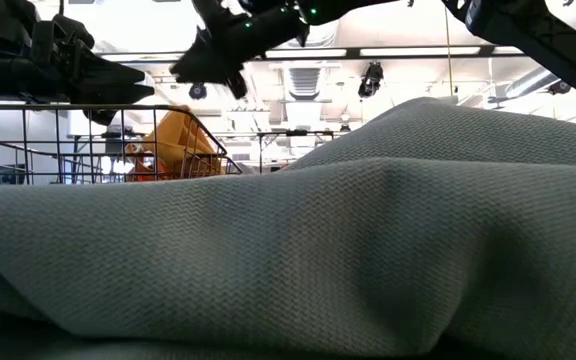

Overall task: Sort microfiber towel by color & place in baskets
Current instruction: Put the right blue microfiber towel into the bottom wire basket

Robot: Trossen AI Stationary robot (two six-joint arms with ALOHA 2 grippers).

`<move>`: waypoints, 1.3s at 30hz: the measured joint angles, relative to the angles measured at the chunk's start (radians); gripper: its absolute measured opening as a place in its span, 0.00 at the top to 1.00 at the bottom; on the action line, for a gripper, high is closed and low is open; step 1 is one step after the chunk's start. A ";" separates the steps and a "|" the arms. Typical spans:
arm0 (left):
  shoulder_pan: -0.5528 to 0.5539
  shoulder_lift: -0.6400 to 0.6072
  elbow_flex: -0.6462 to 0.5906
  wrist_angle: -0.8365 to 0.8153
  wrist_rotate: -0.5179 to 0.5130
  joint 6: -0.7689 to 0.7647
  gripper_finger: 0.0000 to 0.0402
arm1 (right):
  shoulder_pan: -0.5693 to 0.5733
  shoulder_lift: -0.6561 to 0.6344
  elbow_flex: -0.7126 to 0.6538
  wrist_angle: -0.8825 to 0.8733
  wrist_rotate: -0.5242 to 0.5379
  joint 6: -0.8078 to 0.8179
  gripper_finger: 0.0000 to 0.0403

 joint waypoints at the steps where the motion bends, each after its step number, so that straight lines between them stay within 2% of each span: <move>1: 0.000 0.000 0.000 0.000 0.000 0.000 0.52 | 0.000 -0.002 0.002 -0.049 -0.009 0.022 0.78; 9: 0.000 0.000 0.000 0.000 0.000 0.000 0.52 | 0.027 -0.016 0.003 -0.491 -0.026 0.103 0.81; 19: 0.000 0.000 0.000 0.001 0.000 0.000 0.52 | 0.164 -0.021 0.003 -0.753 -0.027 0.211 0.81; 24: 0.000 0.000 0.000 0.002 0.000 0.000 0.52 | 0.255 -0.021 0.003 -0.816 -0.021 0.304 0.82; 39: 0.000 0.000 0.000 0.007 0.000 0.000 0.52 | 0.496 -0.022 0.004 -0.819 -0.019 0.570 0.82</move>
